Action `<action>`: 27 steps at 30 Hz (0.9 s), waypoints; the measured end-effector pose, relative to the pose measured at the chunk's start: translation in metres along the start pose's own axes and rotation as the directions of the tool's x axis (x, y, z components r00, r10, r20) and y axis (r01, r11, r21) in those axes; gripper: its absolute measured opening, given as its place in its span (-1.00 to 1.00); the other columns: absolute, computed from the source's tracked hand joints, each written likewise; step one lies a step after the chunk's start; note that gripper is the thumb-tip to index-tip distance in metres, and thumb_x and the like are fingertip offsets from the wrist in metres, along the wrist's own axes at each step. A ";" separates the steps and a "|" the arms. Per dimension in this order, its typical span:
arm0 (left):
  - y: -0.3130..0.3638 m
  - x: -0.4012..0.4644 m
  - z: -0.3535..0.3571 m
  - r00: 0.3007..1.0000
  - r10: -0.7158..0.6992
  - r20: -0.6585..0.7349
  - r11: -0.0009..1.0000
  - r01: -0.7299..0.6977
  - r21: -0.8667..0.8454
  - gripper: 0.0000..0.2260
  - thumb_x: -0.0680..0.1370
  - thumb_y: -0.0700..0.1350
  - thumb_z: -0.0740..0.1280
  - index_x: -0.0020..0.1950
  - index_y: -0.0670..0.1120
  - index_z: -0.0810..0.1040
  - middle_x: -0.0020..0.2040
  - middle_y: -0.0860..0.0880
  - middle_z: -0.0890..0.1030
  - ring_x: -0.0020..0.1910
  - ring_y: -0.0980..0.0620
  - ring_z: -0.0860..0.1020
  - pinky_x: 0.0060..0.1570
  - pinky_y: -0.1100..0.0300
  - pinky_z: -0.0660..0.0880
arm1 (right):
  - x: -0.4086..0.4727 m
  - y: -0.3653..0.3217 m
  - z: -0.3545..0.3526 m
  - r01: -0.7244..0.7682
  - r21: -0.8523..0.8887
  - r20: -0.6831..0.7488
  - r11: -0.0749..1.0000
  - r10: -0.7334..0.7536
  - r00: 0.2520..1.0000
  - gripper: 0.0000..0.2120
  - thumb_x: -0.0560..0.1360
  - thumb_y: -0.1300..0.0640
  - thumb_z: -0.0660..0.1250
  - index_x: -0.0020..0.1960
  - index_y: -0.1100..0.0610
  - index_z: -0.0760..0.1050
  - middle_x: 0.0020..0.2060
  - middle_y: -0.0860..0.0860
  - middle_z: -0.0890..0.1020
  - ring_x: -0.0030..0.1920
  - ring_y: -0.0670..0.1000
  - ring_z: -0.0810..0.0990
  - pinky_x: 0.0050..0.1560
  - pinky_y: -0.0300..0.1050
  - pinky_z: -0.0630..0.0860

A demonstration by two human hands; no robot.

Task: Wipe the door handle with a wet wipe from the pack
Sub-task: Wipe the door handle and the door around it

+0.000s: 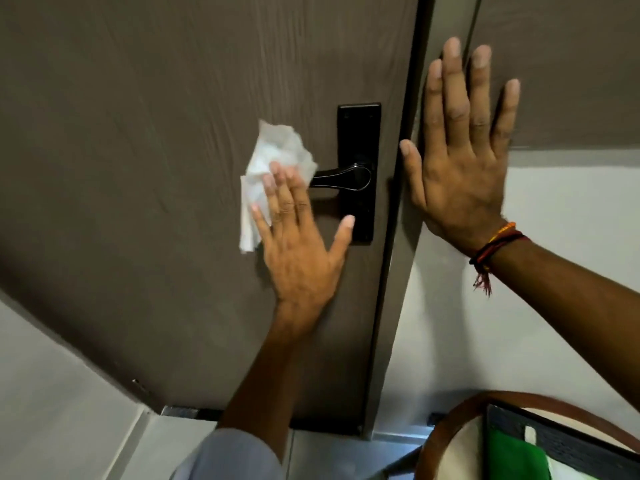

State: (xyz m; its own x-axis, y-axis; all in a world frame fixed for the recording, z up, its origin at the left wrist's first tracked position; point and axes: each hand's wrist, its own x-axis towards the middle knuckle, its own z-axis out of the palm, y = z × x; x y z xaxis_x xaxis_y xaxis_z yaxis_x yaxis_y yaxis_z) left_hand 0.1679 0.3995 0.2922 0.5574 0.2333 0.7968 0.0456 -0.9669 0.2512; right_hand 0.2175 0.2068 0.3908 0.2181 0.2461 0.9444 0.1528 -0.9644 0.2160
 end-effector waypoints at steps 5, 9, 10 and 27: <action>0.052 -0.005 0.000 0.995 0.094 0.023 0.990 -0.092 -0.103 -0.14 0.61 0.34 0.14 0.70 -0.17 -0.06 0.72 -0.20 -0.02 0.71 -0.19 -0.10 0.66 -0.24 -0.03 | -0.001 -0.001 -0.008 0.021 0.046 0.029 0.999 -0.023 0.999 -0.36 0.72 -0.09 0.02 0.67 0.22 -0.03 0.66 0.22 0.16 0.65 0.27 0.11 0.64 0.31 -0.03; 0.063 -0.006 0.001 0.931 0.355 0.086 0.935 -0.355 -0.026 -0.21 0.63 0.25 0.19 0.69 -0.13 -0.02 0.72 -0.12 0.06 0.71 -0.07 -0.03 0.65 -0.23 -0.02 | -0.001 0.002 -0.015 0.015 0.094 0.073 0.995 -0.022 0.997 -0.37 0.73 -0.08 0.01 0.67 0.22 -0.05 0.66 0.23 0.15 0.65 0.28 0.09 0.64 0.25 -0.12; 0.056 -0.005 0.000 0.927 0.367 0.080 0.930 -0.368 -0.002 -0.24 0.64 0.22 0.20 0.69 -0.13 0.00 0.72 -0.11 0.08 0.70 -0.06 0.01 0.65 -0.23 -0.02 | -0.001 0.002 -0.017 0.017 0.116 0.086 0.993 -0.027 0.996 -0.37 0.73 -0.08 0.01 0.67 0.22 -0.06 0.66 0.23 0.14 0.65 0.28 0.07 0.64 0.27 -0.11; 0.050 -0.018 -0.060 0.987 0.074 -0.141 0.791 -0.145 -0.594 -0.72 0.59 -0.36 0.33 0.23 -0.20 0.71 0.12 -0.08 0.78 0.07 -0.01 0.76 0.17 0.06 0.67 | -0.121 0.004 -0.074 -0.524 0.740 0.589 0.422 -0.031 0.808 -0.57 0.67 0.03 0.20 0.48 0.16 0.44 0.39 0.10 0.57 0.41 -0.01 0.51 0.43 -0.09 0.48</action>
State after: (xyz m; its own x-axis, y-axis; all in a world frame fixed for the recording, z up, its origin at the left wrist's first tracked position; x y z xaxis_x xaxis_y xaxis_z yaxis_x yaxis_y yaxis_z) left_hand 0.1102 0.3530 0.3233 0.4363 0.1729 0.8830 -0.5375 -0.7369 0.4099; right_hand 0.1206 0.1660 0.2960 0.7391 0.2856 0.6100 0.6636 -0.4638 -0.5869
